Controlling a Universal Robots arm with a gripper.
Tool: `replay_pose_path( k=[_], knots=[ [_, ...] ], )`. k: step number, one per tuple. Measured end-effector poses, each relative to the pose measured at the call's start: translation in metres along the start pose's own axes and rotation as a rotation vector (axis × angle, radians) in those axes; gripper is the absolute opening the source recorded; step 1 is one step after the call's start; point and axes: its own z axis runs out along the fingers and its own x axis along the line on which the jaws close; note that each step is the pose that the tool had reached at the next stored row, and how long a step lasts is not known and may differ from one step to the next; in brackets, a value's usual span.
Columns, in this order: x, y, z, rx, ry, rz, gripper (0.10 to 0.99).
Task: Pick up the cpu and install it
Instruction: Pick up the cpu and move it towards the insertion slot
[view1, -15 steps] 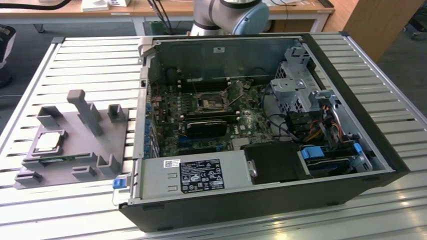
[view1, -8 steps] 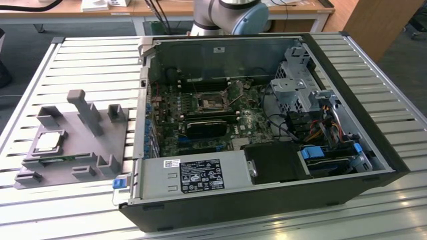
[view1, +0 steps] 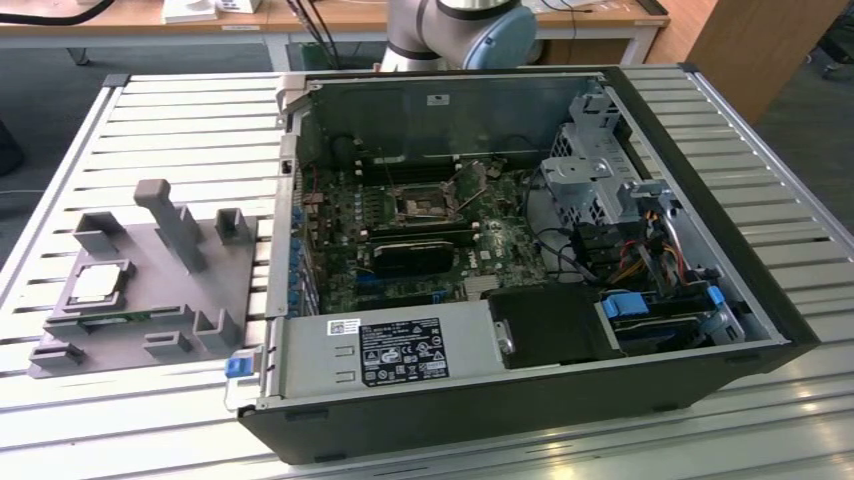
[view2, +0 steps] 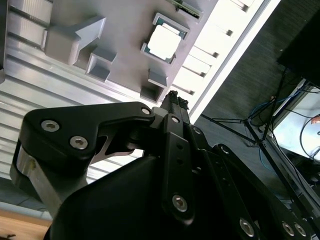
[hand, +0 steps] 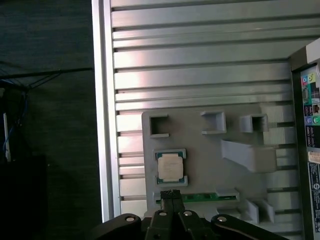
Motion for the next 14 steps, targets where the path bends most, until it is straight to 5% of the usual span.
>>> replay_pose_path(
  k=[14],
  knots=[
    [0.0011,-0.0019,0.0098,0.001,0.0097,0.0,0.106]
  ],
)
